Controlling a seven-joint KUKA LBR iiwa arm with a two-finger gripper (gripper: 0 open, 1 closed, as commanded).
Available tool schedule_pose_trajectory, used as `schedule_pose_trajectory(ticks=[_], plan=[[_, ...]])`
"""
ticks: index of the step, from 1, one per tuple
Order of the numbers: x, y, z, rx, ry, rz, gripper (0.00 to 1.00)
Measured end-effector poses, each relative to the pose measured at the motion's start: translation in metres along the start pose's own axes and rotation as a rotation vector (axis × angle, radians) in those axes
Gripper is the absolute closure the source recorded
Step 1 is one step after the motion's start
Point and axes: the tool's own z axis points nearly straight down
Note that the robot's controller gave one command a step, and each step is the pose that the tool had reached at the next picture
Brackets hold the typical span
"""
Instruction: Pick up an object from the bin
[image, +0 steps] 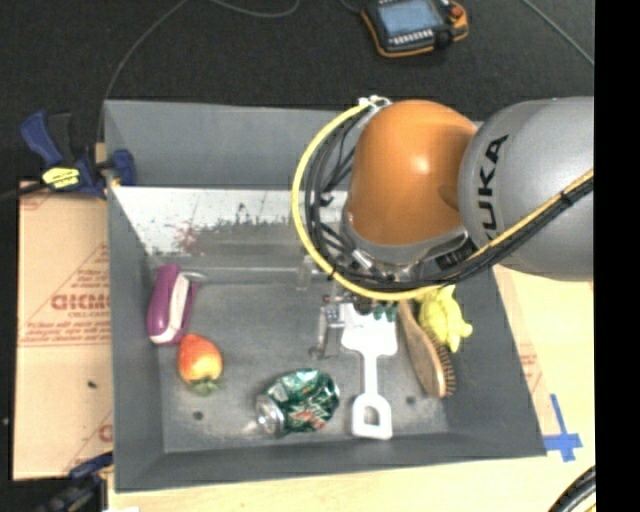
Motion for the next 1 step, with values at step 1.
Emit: schedule_pose_trajectory(ticks=[1], plan=[[-0.0015, -0.0006, -0.0046, -0.001, -0.009, 0.004, 0.0]])
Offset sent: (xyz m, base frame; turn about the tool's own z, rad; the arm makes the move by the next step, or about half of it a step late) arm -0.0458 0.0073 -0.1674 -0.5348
